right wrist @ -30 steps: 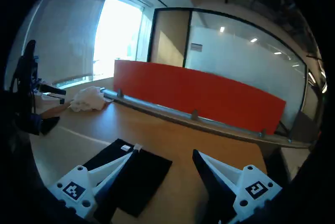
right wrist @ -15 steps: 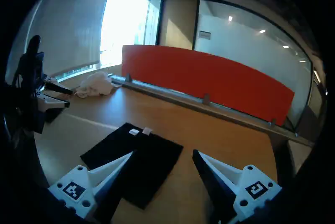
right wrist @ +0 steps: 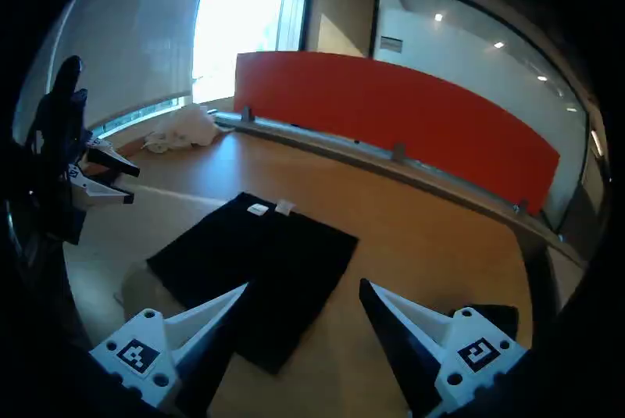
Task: Fold towel
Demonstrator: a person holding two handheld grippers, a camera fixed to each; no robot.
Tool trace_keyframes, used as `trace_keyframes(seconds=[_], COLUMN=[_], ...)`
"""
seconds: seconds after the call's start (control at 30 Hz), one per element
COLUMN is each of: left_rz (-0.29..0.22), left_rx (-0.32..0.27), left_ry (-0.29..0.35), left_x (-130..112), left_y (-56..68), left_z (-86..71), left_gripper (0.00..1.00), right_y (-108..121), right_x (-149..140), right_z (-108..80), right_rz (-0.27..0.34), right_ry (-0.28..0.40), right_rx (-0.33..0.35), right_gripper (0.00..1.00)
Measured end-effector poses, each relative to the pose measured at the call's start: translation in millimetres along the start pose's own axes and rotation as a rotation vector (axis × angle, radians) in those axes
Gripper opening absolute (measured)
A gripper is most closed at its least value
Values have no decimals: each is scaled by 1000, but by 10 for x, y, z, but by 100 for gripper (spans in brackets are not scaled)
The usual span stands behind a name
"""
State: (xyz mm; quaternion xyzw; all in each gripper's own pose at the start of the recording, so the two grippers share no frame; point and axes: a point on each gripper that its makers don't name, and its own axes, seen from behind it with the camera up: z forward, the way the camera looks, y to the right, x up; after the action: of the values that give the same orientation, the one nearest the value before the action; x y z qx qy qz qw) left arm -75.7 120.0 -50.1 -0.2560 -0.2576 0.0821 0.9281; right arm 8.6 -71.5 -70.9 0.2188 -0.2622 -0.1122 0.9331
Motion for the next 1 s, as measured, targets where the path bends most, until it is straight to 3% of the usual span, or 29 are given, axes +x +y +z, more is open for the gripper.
trace_keyframes(seconds=[0.6, 1.0], left_rz=[27, 51], left_rx=[-35, -61], left_ry=[-129, -205], left_x=[-733, -1113], left_y=[144, 244], left_z=[366, 508], left_gripper=[95, 95], right_y=[-171, -87], right_x=[-805, -1375], right_z=[314, 334], right_rz=[-18, -30], right_ry=[-100, -165], right_rx=[44, 71], right_gripper=[100, 99])
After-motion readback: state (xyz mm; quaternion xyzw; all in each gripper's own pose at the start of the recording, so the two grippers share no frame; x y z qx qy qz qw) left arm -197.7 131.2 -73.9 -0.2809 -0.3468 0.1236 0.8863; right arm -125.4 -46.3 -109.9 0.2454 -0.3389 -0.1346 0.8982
